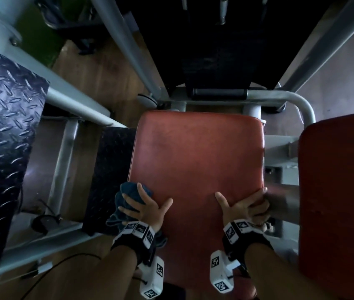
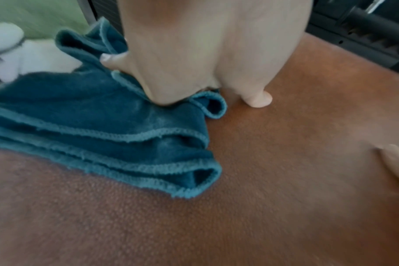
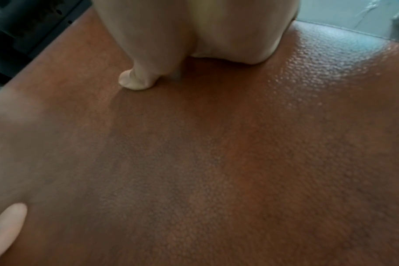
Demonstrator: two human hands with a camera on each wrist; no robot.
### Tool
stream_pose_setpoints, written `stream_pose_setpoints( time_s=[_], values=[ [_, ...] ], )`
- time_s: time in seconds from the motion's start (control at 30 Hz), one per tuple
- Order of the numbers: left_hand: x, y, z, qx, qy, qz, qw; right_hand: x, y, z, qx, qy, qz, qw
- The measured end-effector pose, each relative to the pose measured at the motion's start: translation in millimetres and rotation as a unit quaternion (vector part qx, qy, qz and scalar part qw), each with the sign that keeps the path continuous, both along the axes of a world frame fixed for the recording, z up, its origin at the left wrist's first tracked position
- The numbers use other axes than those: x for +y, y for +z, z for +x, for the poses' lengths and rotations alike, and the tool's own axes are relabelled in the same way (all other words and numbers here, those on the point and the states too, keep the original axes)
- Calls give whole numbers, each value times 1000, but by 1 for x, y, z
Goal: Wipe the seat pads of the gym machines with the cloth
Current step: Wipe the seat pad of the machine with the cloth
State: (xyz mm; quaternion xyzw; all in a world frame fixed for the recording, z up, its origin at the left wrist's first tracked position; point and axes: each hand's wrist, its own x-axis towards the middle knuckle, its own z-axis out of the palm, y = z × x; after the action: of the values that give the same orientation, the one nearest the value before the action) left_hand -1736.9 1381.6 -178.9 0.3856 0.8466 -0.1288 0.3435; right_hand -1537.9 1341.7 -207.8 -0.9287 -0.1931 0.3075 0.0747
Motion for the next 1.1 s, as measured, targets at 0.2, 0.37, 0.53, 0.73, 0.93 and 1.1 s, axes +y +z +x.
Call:
stream_pose_setpoints(
  time_s=[0.2,0.37,0.53,0.73,0.93,1.1],
  values=[
    [-2,-3,-8,-32,-17,-2,999,1,-3,-3,-29,-21,13,999],
    [-3,0,-10,-68,-41,-2,997,2,-8,-1,-44,-23,26,998],
    [-6,5,-14,-93,-60,5,994,-1,-8,-2,-53,-16,30,998],
    [-9,3,-19,-108,-95,13,990,-4,-5,9,19,-3,23,1000],
    [-8,9,-22,-121,-104,15,987,-39,8,22,70,39,111,991],
    [-16,19,-49,-121,-182,17,976,-61,20,19,98,104,54,988]
  ],
)
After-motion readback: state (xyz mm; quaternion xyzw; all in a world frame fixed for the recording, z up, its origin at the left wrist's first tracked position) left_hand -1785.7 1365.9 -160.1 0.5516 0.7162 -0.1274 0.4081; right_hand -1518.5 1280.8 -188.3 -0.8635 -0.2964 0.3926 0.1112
